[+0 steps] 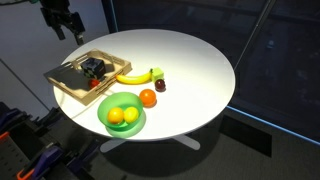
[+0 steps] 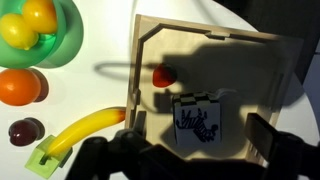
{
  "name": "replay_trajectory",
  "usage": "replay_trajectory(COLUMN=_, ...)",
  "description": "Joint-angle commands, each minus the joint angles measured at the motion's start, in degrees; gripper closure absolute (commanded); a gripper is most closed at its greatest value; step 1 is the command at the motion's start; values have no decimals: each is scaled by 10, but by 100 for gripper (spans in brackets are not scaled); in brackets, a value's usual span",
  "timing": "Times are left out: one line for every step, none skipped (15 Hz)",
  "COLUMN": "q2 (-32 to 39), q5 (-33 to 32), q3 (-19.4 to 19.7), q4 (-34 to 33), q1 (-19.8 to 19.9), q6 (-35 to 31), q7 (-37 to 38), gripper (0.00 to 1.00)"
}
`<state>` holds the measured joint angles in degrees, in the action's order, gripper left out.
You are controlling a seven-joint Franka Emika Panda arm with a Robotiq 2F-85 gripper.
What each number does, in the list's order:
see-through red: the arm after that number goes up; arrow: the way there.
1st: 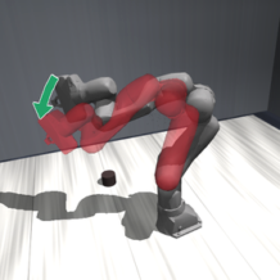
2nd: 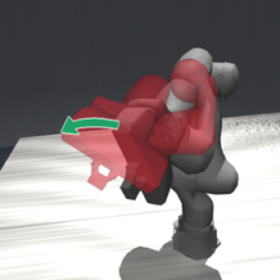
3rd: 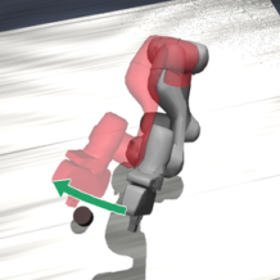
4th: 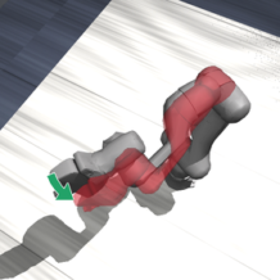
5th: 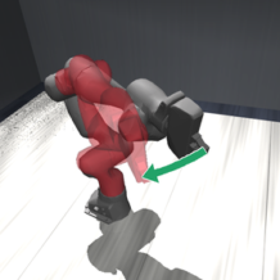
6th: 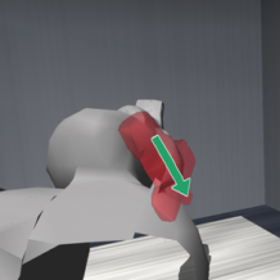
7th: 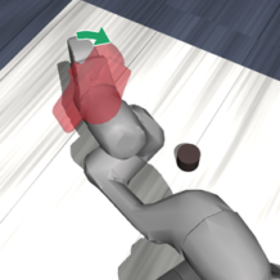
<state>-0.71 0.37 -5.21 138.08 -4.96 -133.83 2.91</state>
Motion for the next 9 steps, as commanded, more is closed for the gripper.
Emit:
replay_trajectory(q2=-8, q5=-21, q3=6, q4=22, q1=5, q6=-24, q7=-24, gripper=0)
replay_trajectory(q2=-9, q5=-28, q3=8, q4=31, q1=5, q6=-37, q7=-32, gripper=0)
replay_trajectory(q2=-9, q5=-38, q3=10, q4=38, q1=6, q6=-51, q7=-33, gripper=0)
replay_trajectory(q2=-8, q5=-42, q3=12, q4=46, q1=7, q6=-63, q7=-38, gripper=0)
replay_trajectory(q2=-8, q5=-48, q3=13, q4=54, q1=7, q6=-77, q7=-38, gripper=0)
replay_trajectory(q2=-7, q5=-49, q3=15, q4=60, q1=8, q6=-87, q7=-41, gripper=0)
replay_trajectory(q2=-7, q5=-47, q3=16, q4=66, q1=8, q6=-97, q7=-45, gripper=0)
replay_trajectory(q2=-6, q5=-41, q3=17, q4=71, q1=9, q6=-105, q7=-51, gripper=0)
replay_trajectory(q2=-5, q5=-38, q3=17, q4=75, q1=9, q6=-111, q7=-54, gripper=0)
